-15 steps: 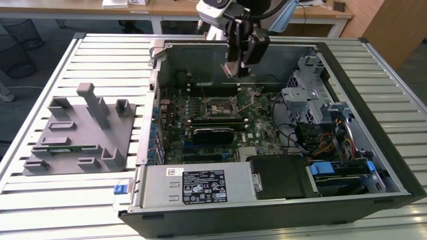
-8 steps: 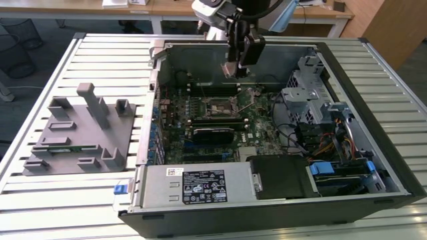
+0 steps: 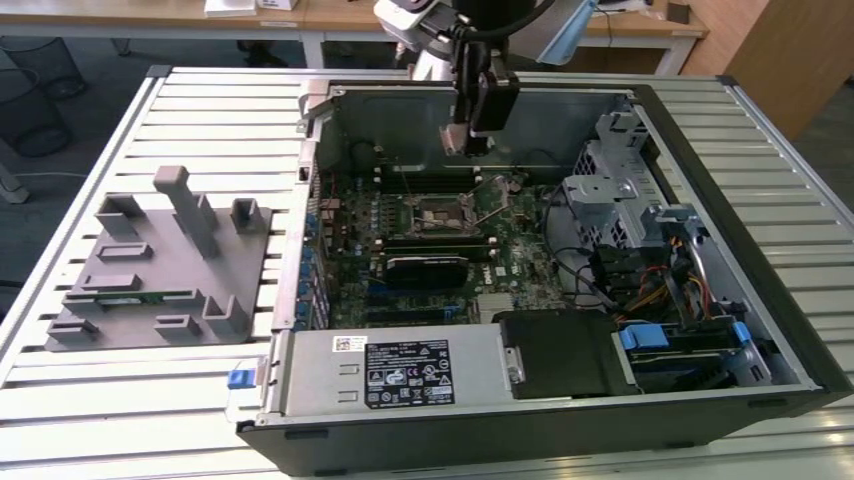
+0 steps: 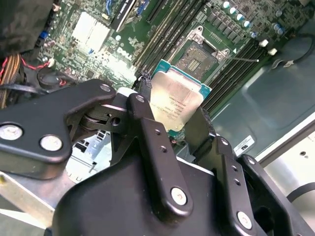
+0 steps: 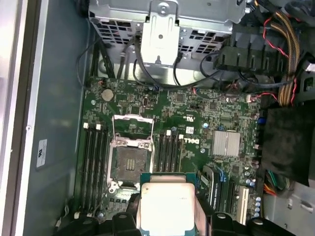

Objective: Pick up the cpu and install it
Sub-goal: 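Place the cpu into insertion slot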

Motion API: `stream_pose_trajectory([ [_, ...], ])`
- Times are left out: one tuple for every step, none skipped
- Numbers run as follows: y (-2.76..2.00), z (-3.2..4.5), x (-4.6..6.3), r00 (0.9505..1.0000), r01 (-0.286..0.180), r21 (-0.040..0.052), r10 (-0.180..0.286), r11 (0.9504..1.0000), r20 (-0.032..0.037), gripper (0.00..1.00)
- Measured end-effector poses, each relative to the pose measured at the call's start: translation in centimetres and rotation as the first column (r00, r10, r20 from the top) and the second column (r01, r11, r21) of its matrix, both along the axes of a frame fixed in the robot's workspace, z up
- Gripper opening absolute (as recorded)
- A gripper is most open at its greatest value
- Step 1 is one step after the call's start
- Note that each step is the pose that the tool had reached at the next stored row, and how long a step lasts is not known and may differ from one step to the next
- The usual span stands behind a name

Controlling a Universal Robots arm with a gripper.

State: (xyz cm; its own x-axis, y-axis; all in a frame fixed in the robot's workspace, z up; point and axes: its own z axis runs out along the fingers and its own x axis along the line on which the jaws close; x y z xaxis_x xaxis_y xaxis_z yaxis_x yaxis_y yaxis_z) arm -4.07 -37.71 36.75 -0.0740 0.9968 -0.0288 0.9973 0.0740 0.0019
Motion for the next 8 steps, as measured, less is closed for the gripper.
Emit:
stream_pose_trajectory([
  [0.04, -0.03, -0.01, 1.0, 0.009, -0.0002, -0.009, 1.0, 0.0001, 0.53],
  [0.09, -0.06, -0.02, 0.9998, 0.017, -0.0002, -0.017, 0.9998, 0.0003, 0.53],
  [0.13, -0.1, -0.02, 0.9997, 0.026, -0.0002, -0.026, 0.9997, 0.0005, 0.53],
  [0.17, -0.14, -0.03, 0.9994, 0.035, -0.0002, -0.035, 0.9994, 0.0008, 0.53],
  [0.21, -0.19, -0.03, 0.999, 0.045, 0.0, -0.045, 0.999, 0.0011, 0.53],
  [0.26, -0.22, -0.04, 0.9986, 0.053, -0.0001, -0.053, 0.9986, 0.0012, 0.53],
  [0.31, -0.26, -0.05, 0.9981, 0.061, -0.0001, -0.061, 0.9981, 0.0016, 0.53],
  [0.38, -0.29, -0.06, 0.9977, 0.067, 0.0, -0.067, 0.9977, 0.002, 0.53],
])
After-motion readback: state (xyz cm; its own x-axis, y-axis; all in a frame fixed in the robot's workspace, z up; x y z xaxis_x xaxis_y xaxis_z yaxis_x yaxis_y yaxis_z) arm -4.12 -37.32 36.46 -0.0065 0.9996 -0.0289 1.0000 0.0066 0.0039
